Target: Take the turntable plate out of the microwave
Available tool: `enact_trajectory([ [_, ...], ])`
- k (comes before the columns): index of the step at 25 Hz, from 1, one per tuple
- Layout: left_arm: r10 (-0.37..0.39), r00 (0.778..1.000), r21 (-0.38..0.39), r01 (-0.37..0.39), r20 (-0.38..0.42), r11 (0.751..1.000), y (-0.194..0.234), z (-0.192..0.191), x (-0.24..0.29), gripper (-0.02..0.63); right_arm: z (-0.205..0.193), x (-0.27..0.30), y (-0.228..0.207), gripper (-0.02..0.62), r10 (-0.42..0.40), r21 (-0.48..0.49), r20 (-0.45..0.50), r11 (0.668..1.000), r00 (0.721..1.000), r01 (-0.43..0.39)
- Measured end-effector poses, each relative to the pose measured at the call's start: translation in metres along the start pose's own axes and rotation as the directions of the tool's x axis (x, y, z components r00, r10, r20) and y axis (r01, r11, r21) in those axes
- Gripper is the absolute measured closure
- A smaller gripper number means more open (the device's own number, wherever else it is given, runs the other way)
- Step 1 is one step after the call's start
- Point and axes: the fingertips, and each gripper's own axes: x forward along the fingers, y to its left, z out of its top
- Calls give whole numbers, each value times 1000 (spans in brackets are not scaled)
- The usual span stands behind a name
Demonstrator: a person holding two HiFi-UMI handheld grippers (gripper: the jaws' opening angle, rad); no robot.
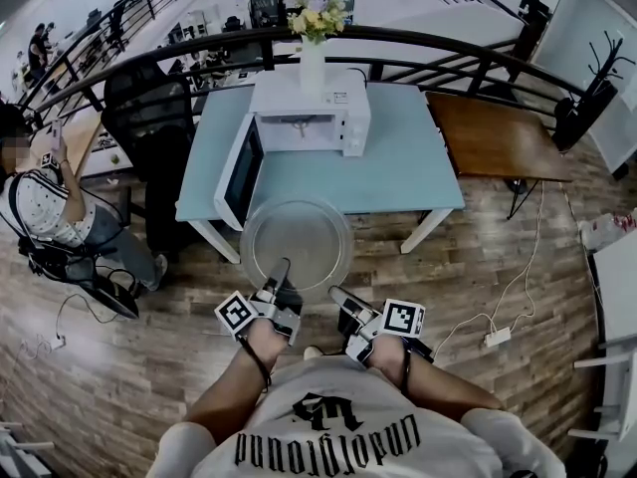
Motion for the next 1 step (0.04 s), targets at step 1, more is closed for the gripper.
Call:
enact_trajectory([
  [1, 1, 1000, -1, -1, 0, 1000, 1, -1, 0, 531, -1, -1, -2, 563, -10, 9, 0, 1000, 1000, 10],
])
